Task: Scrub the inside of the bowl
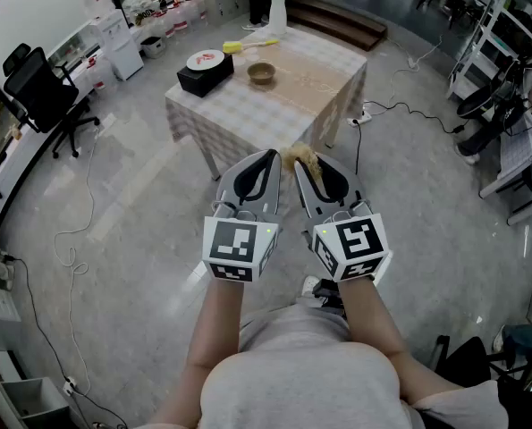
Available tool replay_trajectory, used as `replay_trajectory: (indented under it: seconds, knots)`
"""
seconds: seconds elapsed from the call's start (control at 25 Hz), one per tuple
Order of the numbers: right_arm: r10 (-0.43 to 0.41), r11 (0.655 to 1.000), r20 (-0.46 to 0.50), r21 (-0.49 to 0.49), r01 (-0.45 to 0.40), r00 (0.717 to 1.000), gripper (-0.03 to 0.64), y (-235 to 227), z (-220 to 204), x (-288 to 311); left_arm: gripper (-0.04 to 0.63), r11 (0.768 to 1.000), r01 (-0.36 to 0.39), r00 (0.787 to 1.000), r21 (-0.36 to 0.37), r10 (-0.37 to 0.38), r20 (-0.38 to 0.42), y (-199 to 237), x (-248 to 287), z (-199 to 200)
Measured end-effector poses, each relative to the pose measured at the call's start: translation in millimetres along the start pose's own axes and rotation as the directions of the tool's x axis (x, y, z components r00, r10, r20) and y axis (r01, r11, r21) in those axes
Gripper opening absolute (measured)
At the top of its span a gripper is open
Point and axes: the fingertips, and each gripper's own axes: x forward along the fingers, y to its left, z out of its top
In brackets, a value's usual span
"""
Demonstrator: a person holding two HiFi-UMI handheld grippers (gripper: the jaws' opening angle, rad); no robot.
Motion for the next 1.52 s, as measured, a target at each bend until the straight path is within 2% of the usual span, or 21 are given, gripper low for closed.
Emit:
replay_trajectory:
  seconds: [0.52, 1.2, 1.32, 1.52]
  knots:
    - [0.051, 0.999, -0.011, 0.02, -0.051, 0.999, 0.092, -38.4, -11.0, 13.3, 0.006, 1.0, -0.028, 0.999, -0.006, 0.028, -0.021, -7.3, 42.6, -10.1]
    - [0.197, 0.977, -0.014, 0.08, -0.196, 0.98, 0.092, -105.9, -24.4, 25.8, 0.006, 0.989, -0.149, 0.989, 0.002, 0.149, -0.012, -24.4, 112.9, -11.3]
    - [0.211, 0.975, -0.01, 0.075, -0.21, 0.977, 0.092, -115.5, -23.8, 23.3, 0.006, 0.986, -0.168, 0.986, -0.002, 0.168, 0.0, -30.0, 120.7, -8.9]
    - [0.218, 0.972, -0.01, 0.096, -0.216, 0.976, 0.094, -127.3, -32.7, 21.5, 0.006, 0.983, -0.184, 0.983, -0.001, 0.184, -0.025, -35.3, 128.9, -17.0]
